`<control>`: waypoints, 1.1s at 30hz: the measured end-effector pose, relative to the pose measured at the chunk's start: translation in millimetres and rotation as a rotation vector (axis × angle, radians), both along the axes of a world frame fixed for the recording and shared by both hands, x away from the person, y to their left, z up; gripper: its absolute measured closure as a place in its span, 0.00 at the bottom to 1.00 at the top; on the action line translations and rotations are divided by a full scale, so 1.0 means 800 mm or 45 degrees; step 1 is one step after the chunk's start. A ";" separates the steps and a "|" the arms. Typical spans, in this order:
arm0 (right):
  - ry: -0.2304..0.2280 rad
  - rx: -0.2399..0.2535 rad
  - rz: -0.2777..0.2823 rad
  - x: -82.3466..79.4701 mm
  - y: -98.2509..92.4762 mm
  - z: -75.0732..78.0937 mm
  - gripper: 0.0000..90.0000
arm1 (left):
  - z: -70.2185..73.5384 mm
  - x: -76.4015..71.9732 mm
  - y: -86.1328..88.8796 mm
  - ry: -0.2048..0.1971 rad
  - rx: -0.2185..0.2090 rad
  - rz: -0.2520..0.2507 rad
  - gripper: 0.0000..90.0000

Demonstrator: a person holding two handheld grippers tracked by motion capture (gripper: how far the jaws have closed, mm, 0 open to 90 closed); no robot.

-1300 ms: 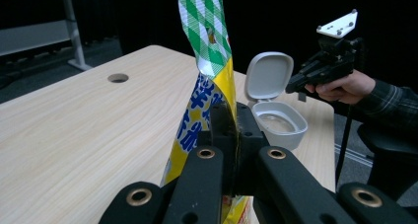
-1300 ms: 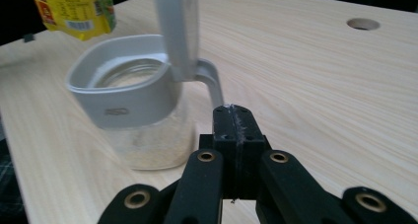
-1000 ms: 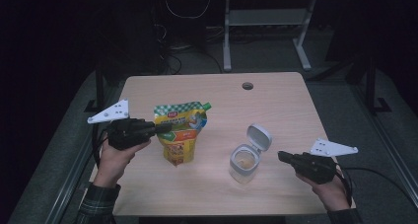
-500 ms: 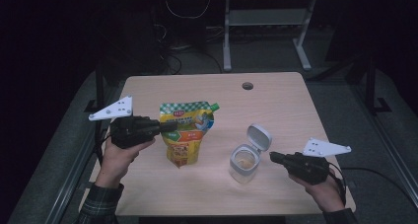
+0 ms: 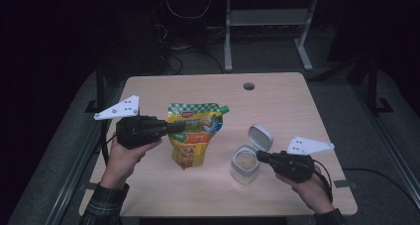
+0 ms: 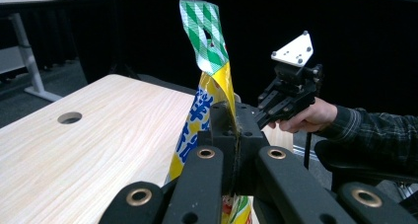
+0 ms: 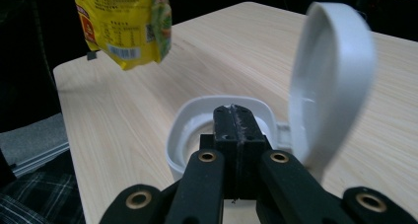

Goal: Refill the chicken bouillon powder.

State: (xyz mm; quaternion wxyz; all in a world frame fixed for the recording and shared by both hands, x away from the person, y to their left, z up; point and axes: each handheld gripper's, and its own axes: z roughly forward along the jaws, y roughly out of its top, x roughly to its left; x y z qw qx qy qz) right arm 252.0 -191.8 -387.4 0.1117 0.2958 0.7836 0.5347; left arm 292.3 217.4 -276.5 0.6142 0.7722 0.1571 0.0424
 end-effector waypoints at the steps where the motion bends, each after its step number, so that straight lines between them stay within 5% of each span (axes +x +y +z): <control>1: -0.005 0.000 0.005 0.001 0.005 0.000 1.00 | 0.001 -0.001 -0.004 0.002 0.002 -0.007 1.00; 33: 0.003 -0.021 0.021 0.021 0.089 0.000 1.00 | 0.008 0.011 -0.047 0.002 -0.023 -0.137 1.00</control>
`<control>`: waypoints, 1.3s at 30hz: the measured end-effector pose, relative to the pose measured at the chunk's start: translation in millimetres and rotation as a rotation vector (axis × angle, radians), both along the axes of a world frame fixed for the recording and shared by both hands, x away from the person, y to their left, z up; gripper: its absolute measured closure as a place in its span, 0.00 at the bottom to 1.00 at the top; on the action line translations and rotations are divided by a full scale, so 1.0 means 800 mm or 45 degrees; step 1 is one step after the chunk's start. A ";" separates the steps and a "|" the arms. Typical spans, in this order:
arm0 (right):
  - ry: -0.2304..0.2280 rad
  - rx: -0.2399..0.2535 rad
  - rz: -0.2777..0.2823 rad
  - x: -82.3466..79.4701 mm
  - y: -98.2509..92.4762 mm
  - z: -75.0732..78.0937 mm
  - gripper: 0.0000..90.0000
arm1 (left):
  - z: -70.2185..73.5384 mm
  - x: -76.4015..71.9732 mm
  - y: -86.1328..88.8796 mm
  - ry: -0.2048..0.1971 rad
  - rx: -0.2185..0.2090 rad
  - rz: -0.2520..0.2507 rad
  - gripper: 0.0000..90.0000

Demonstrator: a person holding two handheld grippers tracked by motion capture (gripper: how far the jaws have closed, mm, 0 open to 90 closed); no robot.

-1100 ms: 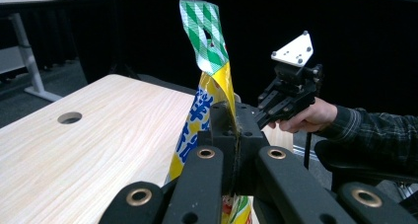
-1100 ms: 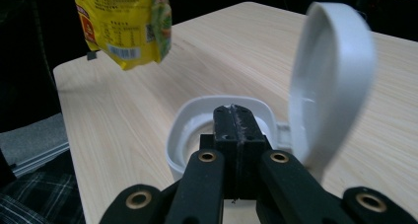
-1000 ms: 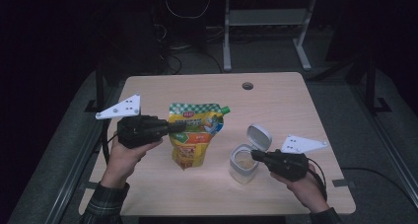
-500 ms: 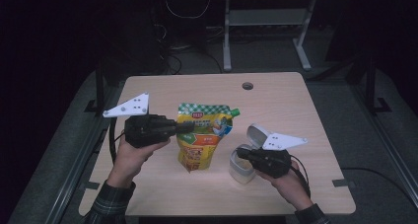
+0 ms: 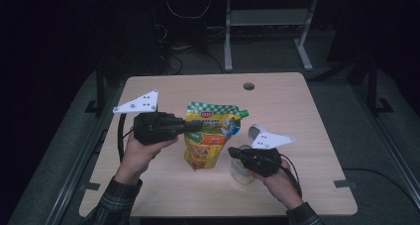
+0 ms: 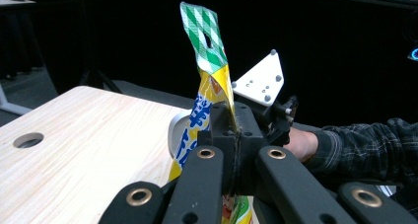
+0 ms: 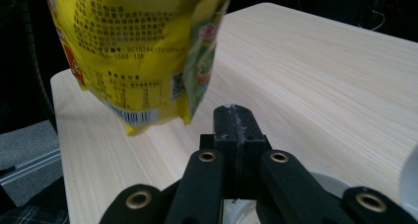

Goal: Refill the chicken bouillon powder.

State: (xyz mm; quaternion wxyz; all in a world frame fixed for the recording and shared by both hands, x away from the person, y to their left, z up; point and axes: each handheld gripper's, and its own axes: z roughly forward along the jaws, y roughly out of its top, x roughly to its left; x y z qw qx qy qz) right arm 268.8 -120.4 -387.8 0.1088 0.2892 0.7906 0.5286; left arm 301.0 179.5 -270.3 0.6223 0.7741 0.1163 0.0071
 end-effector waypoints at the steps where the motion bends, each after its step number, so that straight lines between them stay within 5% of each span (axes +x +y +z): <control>1: -0.002 -0.006 -0.008 0.000 0.002 0.000 1.00 | 0.000 0.001 -0.002 0.005 -0.001 -0.008 1.00; 16: -0.014 -0.027 -0.077 -0.007 0.021 -0.007 1.00 | 0.001 0.012 -0.019 -0.001 -0.016 -0.066 1.00; 39: -0.057 -0.028 -0.052 -0.022 0.047 -0.008 1.00 | 0.015 0.017 -0.033 -0.016 0.016 -0.072 1.00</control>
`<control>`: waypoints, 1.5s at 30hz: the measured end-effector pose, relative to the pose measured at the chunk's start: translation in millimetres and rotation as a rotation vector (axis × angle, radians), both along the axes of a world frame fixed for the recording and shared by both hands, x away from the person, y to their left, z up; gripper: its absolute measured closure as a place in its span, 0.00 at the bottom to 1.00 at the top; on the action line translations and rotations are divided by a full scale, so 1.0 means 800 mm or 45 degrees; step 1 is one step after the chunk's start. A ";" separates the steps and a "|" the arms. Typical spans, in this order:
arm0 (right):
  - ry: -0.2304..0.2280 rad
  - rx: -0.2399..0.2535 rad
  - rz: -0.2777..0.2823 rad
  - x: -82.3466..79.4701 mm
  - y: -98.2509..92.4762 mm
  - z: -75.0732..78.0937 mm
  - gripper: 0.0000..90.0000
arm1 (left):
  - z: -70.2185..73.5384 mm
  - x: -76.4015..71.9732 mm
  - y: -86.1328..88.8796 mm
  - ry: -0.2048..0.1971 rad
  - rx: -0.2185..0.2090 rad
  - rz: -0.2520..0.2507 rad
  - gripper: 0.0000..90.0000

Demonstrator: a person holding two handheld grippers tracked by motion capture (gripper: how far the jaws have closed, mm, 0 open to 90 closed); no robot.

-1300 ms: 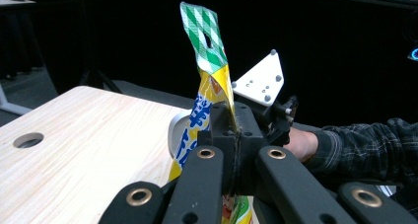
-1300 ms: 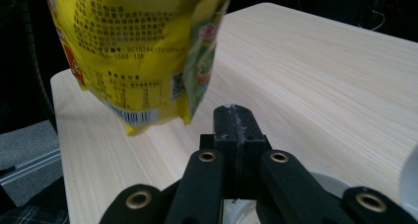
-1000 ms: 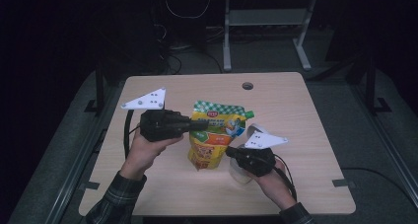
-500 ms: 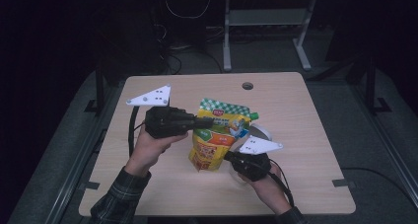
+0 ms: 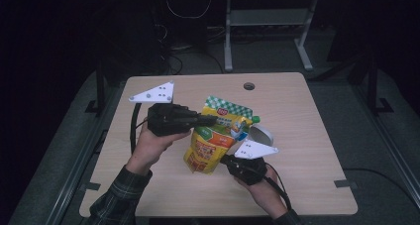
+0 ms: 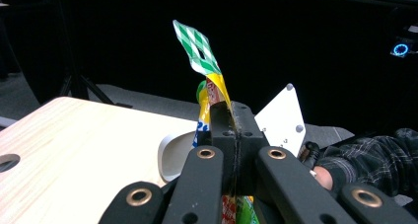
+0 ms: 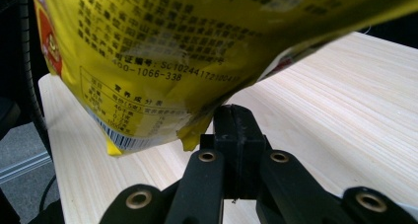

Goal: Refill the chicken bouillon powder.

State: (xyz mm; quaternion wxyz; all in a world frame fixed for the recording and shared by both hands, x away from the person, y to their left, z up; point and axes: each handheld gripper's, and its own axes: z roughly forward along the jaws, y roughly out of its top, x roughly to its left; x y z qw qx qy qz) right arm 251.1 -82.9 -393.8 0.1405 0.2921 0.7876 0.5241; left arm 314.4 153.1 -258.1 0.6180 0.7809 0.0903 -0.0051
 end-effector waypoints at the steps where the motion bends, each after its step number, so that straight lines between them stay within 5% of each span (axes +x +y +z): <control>1: 0.002 0.001 0.001 0.000 0.001 0.000 1.00 | 0.001 0.000 -0.001 0.006 0.003 0.001 1.00; 45: -0.022 0.061 0.157 -0.007 0.041 -0.022 1.00 | -0.010 0.020 -0.033 0.095 0.174 0.061 1.00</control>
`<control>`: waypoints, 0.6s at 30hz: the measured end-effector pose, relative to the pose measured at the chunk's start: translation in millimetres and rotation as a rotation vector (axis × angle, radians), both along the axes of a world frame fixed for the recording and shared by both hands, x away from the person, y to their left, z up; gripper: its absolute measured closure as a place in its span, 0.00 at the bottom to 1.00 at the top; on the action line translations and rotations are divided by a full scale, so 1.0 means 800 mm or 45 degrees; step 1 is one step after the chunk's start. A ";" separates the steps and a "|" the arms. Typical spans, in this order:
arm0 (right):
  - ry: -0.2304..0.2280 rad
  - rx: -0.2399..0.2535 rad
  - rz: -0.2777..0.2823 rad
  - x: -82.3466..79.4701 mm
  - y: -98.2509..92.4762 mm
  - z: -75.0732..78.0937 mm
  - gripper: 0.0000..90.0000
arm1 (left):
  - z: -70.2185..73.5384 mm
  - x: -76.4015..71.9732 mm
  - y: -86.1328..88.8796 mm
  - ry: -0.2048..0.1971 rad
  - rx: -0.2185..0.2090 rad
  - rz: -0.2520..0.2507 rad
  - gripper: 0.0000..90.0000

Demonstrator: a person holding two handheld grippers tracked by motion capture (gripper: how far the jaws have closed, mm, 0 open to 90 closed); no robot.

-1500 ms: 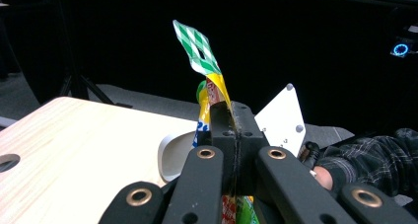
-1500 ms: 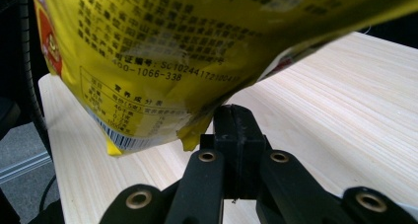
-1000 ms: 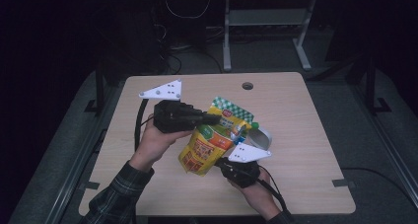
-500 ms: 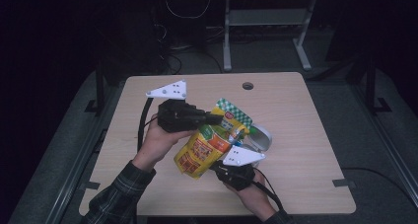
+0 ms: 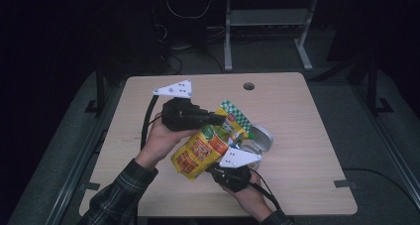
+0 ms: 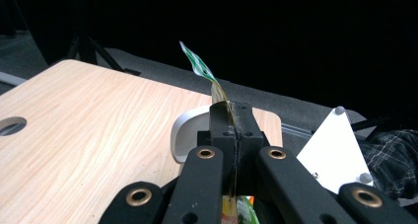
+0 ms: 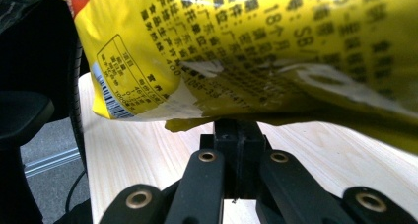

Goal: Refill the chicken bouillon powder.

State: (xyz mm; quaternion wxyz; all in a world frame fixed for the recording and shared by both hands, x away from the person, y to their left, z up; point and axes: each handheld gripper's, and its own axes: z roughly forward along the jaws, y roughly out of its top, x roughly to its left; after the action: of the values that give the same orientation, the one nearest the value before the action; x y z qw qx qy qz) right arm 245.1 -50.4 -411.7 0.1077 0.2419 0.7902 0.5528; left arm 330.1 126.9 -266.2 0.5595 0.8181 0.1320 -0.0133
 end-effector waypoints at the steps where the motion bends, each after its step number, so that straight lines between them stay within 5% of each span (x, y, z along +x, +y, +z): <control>1: -0.006 0.001 0.003 0.000 0.001 0.000 1.00 | 0.000 0.000 0.000 0.001 0.008 -0.002 1.00; 18: 0.006 0.022 0.055 -0.002 0.014 -0.005 1.00 | -0.006 0.002 -0.009 0.022 0.075 -0.013 1.00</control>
State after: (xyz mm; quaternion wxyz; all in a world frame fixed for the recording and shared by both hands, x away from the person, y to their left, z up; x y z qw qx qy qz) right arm 243.6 -39.0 -415.4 0.0917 0.2271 0.7908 0.5610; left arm 331.8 119.3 -271.2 0.5340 0.8348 0.1330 -0.0195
